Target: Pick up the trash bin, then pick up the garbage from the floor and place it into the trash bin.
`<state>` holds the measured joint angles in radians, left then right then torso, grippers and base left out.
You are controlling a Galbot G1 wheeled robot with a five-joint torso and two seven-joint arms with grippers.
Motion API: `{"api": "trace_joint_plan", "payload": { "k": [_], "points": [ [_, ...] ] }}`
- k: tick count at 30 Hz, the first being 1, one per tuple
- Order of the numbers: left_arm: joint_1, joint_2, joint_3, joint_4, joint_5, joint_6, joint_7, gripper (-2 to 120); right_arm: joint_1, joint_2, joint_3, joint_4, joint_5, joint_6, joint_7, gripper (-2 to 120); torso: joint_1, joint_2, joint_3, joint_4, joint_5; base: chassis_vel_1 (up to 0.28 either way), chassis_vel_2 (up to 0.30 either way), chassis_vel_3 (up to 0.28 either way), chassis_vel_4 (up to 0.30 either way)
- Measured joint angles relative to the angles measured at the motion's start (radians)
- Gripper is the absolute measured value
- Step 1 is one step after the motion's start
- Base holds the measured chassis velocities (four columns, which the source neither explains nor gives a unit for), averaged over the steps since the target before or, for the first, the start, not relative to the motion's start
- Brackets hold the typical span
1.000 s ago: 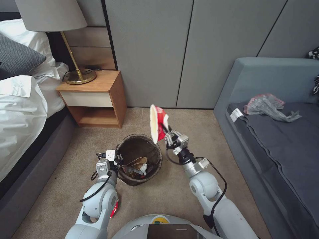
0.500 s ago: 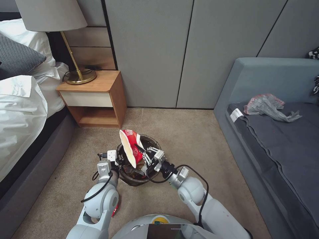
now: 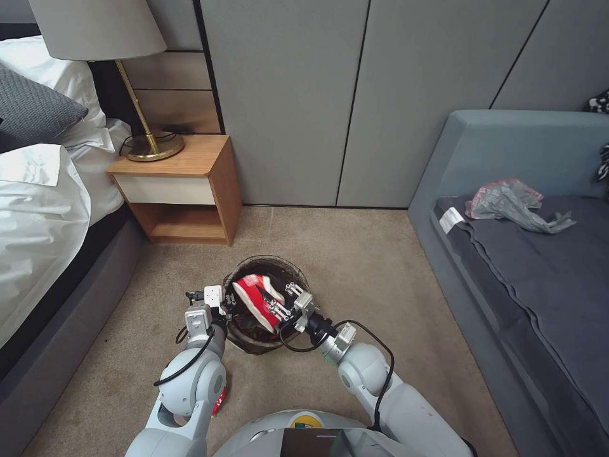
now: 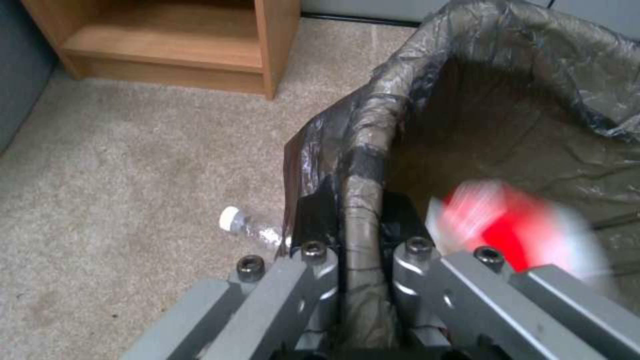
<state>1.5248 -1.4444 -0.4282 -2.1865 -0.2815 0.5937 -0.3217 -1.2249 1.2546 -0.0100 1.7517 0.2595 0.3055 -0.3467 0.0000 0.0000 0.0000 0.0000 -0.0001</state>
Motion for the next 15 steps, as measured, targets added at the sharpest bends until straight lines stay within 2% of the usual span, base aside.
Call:
{"api": "trace_joint_plan", "payload": {
  "k": [3,5,7,11,13,15],
  "points": [
    [-0.001,0.001,-0.002,0.000,-0.005,-0.001,0.000,4,-0.003,0.001,0.004,0.004,-0.001,0.001,0.000,64,0.000,0.000,0.000,0.0000,0.0000,0.000,0.000,0.000,0.000],
    [-0.001,0.001,-0.003,0.001,-0.005,-0.001,0.000,4,-0.004,0.000,0.005,0.006,-0.002,0.001,0.000,67,0.000,0.000,0.000,0.0000,0.0000,0.000,0.000,0.000,0.000],
    [-0.003,0.002,-0.006,0.001,-0.007,-0.002,0.000,4,-0.008,-0.002,0.010,0.018,-0.002,0.003,-0.001,80,0.000,0.000,0.000,0.0000,0.0001,0.000,0.000,0.000,0.000],
    [-0.004,0.003,-0.006,0.001,-0.008,-0.002,0.000,4,-0.009,-0.003,0.012,0.024,-0.002,0.003,-0.001,84,0.000,0.000,0.000,0.0000,0.0001,0.000,0.000,0.000,0.000],
    [-0.005,0.003,-0.008,0.003,-0.008,-0.004,0.000,4,-0.012,-0.005,0.019,0.045,-0.002,0.003,-0.002,96,0.000,0.000,0.000,0.0000,0.0001,0.000,0.000,0.000,0.000],
    [-0.005,0.004,-0.008,0.004,-0.008,-0.005,0.000,4,-0.015,-0.006,0.024,0.060,-0.002,0.005,-0.002,99,0.000,0.000,0.000,0.0000,0.0001,0.000,0.000,0.000,0.000]
  ]
}}
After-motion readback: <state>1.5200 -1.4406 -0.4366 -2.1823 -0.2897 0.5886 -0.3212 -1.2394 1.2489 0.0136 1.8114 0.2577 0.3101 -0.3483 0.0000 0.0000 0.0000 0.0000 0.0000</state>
